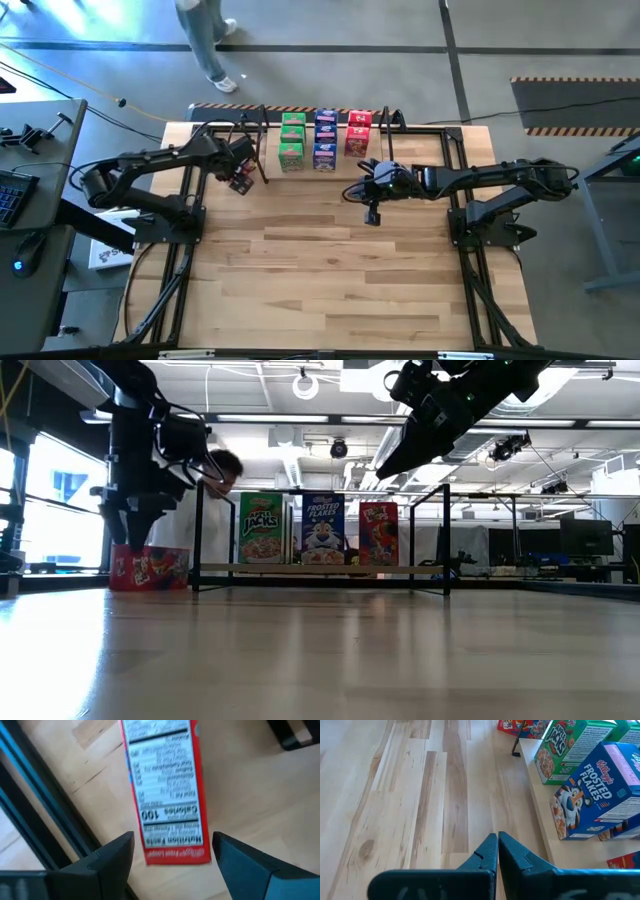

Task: Stack cereal on shelf
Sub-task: Put the red cereal box on the shelf aligned with the red cereal box

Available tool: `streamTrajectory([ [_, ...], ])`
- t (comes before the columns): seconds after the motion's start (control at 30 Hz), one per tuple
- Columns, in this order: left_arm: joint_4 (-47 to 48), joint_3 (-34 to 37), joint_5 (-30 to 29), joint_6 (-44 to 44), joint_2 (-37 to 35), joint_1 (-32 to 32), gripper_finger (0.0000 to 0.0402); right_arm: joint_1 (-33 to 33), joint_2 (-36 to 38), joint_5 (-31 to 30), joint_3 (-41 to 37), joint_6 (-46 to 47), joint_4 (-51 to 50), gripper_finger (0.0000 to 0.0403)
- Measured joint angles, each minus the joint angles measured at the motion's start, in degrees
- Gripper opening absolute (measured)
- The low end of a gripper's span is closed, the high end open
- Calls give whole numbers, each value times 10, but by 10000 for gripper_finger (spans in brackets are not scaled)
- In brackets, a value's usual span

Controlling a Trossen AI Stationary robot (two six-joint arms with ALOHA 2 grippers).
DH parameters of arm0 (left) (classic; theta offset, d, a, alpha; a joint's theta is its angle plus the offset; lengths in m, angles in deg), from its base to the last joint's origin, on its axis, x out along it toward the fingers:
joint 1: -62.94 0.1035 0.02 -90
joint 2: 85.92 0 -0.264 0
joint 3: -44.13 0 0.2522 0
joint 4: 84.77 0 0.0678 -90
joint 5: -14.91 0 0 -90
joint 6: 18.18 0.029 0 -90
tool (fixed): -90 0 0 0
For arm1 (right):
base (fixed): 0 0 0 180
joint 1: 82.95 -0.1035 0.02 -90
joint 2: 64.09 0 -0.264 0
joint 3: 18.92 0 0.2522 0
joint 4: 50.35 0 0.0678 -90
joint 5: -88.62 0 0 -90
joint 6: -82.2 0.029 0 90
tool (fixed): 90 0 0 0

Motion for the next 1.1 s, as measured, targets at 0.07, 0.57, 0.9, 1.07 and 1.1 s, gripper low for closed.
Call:
streamTrajectory([
  [0.07, -11, 0, 0, 5, 7, 0, 262, 0, 0, 0, 0, 0, 0, 0],
  [0.57, 8, 0, -2, 27, 6, 0, 230, 0, 0, 1, 0, 2, 0, 0],
  [0.9, 122, -13, 60, 37, -72, -14, 190, 0, 0, 1, 0, 2, 0, 0],
  [1.07, 194, -52, 107, 20, -118, -51, 189, 0, 0, 1, 0, 3, 2, 0],
  [1.1, 199, -60, 117, 15, -127, -62, 189, 0, 0, 1, 0, 4, 4, 0],
])
